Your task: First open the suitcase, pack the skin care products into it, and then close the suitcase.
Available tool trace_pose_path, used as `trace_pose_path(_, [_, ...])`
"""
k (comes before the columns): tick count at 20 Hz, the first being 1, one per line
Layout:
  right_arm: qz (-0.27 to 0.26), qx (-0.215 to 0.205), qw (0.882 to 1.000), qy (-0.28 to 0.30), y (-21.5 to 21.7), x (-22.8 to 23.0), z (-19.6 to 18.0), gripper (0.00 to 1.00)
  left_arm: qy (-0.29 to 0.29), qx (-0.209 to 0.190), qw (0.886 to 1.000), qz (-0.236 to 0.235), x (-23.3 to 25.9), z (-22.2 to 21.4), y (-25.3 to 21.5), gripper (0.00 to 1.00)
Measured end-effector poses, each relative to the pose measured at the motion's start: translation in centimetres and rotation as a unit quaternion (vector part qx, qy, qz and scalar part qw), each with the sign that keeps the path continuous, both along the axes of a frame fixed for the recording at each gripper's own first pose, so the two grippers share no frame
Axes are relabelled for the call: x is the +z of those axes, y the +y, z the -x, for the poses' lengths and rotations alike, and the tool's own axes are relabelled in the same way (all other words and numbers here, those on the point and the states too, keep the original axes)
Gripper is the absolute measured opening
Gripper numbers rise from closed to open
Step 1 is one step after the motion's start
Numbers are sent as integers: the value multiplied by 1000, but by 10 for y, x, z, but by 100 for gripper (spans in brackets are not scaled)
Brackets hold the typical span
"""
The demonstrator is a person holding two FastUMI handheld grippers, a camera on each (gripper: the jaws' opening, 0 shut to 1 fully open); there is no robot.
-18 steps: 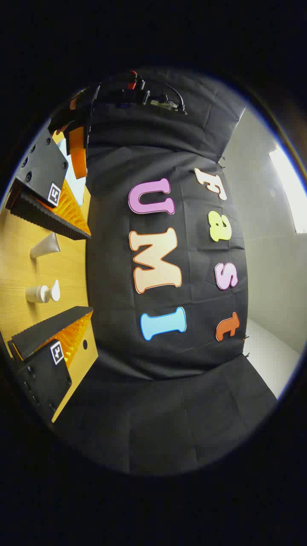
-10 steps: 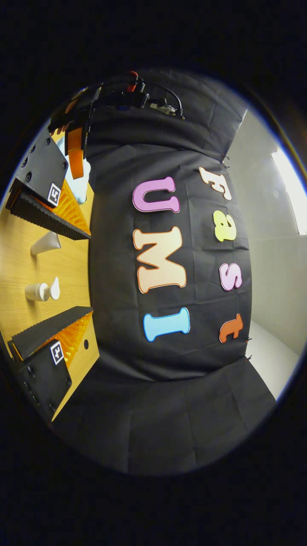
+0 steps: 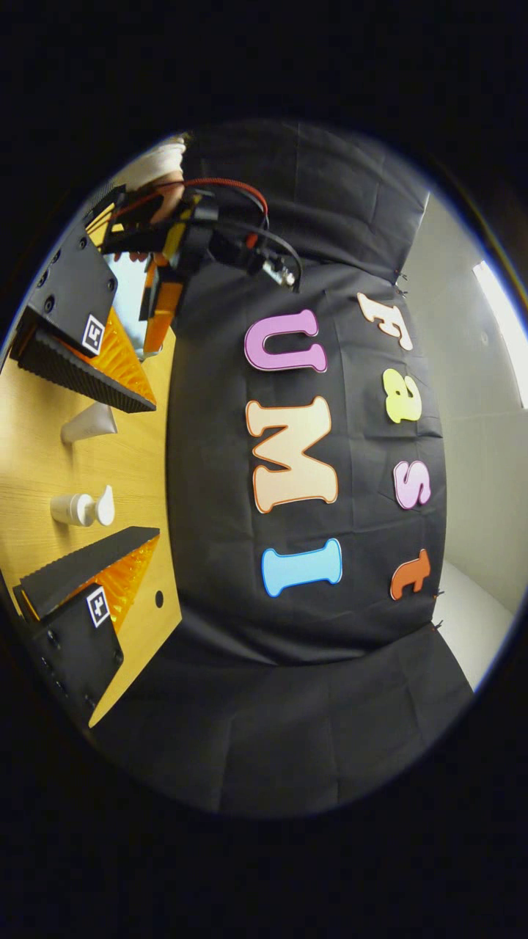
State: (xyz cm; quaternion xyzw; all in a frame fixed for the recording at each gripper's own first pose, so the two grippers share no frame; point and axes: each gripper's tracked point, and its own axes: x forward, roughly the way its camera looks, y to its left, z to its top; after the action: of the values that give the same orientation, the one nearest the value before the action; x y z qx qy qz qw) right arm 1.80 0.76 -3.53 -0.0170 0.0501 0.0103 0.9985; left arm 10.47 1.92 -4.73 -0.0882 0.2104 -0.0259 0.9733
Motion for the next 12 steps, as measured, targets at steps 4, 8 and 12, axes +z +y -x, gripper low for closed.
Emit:
trace_pose_path(4, [1, 5, 1000, 16, 3, -9, 6, 98, 85, 19, 996, 11, -25, -35, 17, 95])
trace_pose_path(8, [10, -2, 1000, 21, -5, -10, 9, 98, 160, 43, 986, 16, -53, -62, 26, 95])
trace_pose_path(12, [1, -15, 1000, 22, -14, -9, 10, 98, 236, 66, 970, -4, -79, -76, 35, 92])
